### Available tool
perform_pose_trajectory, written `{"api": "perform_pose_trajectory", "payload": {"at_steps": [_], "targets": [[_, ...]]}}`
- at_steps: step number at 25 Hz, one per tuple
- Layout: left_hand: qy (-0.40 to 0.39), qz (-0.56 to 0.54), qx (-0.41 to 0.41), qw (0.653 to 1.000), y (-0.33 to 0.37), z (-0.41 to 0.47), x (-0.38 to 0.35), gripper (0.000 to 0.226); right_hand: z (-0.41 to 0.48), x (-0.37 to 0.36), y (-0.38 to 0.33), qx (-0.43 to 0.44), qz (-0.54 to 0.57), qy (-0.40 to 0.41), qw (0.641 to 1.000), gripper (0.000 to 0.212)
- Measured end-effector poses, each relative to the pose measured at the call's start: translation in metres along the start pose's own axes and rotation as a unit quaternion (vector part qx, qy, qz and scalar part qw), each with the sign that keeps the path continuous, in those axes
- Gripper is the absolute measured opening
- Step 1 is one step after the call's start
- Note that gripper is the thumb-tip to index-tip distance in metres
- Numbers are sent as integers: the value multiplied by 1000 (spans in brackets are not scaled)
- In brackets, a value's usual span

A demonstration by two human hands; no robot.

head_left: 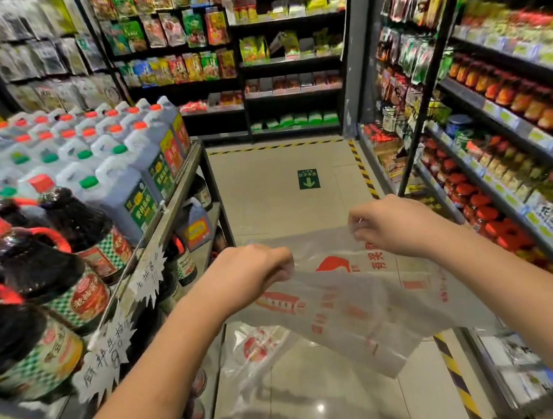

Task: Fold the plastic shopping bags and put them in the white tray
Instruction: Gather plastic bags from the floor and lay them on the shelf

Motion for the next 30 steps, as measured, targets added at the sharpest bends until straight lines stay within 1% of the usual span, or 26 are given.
{"api": "perform_pose_trajectory", "payload": {"at_steps": [4,7,11,14,16,19,23,25,27,29,30], "targets": [[-18,-13,40,999,-12,-35,2,9,9,-6,-21,6,6,-16,1000,8],[-33,2,92,995,-22,-65,1,10,19,-12,-37,29,24,-20,999,10],[-42,23,196,979,-17,-113,0,11,33,-20,-58,101,62,-32,992,15],[-32,58,282,957,8,-143,2,10,39,-29,-69,180,65,-38,981,10],[-33,72,346,935,37,-165,3,11,40,-34,-79,243,61,-37,967,9],[-49,94,462,881,95,-205,4,15,27,-36,-104,338,56,-59,938,6],[-56,116,604,787,181,-276,17,16,-14,-29,-159,467,27,-58,882,12],[-53,119,671,730,233,-315,26,14,-48,-24,-193,531,21,-72,844,16],[-27,117,728,675,288,-350,35,12,-88,-17,-227,592,25,-87,801,17],[-2,129,775,618,348,-385,40,11,-139,-8,-259,644,31,-88,760,7],[7,141,791,595,376,-400,43,11,-162,-4,-273,662,33,-84,744,5]]}}
Point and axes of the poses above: each hand's wrist, its own z-axis towards the middle knuckle, its own x-axis out of the back of the hand, y = z × x, the point moved 2 cm from there along z, towards the middle knuckle, and after that the axes turned 10 degrees about y, right-handed, at the moved point
